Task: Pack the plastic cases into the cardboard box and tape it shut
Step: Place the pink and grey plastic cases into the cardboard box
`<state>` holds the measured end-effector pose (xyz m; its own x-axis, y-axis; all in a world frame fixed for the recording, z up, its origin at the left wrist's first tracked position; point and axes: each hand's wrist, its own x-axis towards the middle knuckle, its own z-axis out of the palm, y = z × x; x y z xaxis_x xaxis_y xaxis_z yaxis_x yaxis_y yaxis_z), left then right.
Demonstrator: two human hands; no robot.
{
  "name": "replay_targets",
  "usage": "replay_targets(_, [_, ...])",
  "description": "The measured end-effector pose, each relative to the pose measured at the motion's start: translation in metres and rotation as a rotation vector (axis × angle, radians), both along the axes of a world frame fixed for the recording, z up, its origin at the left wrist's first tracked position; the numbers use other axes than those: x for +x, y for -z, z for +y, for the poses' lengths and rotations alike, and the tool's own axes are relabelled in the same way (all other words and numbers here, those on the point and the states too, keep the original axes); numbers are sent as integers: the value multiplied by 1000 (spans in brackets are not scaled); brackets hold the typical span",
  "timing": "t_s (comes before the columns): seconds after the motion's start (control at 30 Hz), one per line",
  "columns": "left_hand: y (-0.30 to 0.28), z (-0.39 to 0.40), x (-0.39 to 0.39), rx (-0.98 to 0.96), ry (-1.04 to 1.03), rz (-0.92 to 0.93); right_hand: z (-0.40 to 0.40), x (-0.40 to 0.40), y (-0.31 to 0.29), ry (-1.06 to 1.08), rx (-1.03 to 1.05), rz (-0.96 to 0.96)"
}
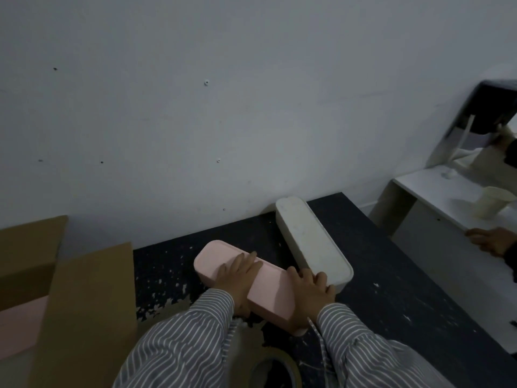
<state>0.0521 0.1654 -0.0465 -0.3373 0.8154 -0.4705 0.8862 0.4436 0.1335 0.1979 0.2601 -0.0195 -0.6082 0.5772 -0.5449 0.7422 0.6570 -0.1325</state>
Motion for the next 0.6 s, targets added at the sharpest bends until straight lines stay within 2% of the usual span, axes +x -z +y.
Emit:
replay_targets(0.17, [1, -12, -4, 70, 11, 2, -5, 3, -6, -62, -11, -56])
replay_targets(0.27, [0, -16, -2, 74, 24, 39, -11, 5, -6, -117, 62, -60])
replay_targets(0.4, [0, -21, 3, 60, -29, 24, -19, 3, 4, -155, 150, 3])
replay_targets(0.6, [-9, -38, 2, 85, -4, 169, -22, 0, -1, -170, 126, 100])
